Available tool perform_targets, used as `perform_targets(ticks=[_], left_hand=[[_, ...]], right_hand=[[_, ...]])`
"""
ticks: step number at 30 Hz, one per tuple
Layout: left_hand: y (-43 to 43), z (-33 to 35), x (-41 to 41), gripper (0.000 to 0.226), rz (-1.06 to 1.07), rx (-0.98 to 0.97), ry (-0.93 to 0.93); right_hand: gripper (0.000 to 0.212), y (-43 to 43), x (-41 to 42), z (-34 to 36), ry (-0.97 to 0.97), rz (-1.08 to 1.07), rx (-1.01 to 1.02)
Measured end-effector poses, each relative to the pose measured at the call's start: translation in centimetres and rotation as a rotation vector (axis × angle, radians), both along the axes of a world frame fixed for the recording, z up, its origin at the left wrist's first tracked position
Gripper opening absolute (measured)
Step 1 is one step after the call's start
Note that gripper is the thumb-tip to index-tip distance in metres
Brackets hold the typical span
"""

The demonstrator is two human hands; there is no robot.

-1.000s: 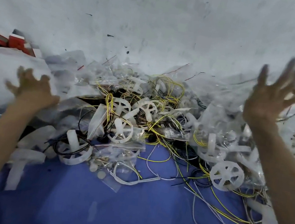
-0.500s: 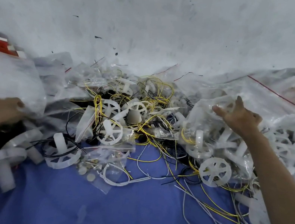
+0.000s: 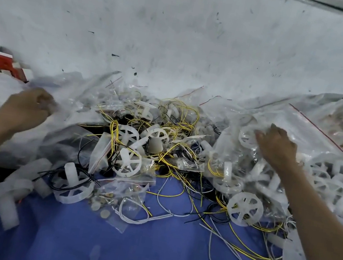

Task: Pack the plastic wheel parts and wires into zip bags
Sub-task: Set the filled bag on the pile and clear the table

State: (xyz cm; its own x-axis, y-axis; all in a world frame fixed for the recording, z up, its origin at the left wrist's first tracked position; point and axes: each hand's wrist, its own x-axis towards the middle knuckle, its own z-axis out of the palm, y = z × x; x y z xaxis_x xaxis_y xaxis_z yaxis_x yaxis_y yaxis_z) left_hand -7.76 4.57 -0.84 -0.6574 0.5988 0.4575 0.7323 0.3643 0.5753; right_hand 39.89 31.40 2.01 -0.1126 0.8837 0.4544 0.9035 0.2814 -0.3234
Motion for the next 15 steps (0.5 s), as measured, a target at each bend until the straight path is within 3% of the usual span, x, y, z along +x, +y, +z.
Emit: perform_targets(ticks=[4,6,8,11,13,15], left_hand=[[-0.3,2.4,5.6,0.021,-0.139,0.153,0.132],[-0.4,2.6,8.1,0.021,-0.248,0.207,0.132],[-0.4,2.3,10.7,0.023,-0.360,0.248,0.146],[-0.6,1.0,13.6,0.040,-0.559,0.290,0.197],[-1.0,0.1,14.8,0.037,-0.695,0.277,0.345],[-1.7,-0.7,15.5,0.025,-0.775,0.246,0.509]], right_hand=[[0.057,-3.0,-4.0,0.0,-0.029,0.080,0.330],[0.038,-5.4,-6.6,0.1,0.108,0.231,0.358],[0.034,-8.1,-8.9,0.0,0.410,0.449,0.087],[0.056,-11.4,-11.1,-0.5,1.011,0.723,-0.677],[0.069,-12.0,-11.1,-1.0,1.206,0.812,-0.984],[0.055,-12.4,-10.3,-1.0,1.245,0.866,-1.097]])
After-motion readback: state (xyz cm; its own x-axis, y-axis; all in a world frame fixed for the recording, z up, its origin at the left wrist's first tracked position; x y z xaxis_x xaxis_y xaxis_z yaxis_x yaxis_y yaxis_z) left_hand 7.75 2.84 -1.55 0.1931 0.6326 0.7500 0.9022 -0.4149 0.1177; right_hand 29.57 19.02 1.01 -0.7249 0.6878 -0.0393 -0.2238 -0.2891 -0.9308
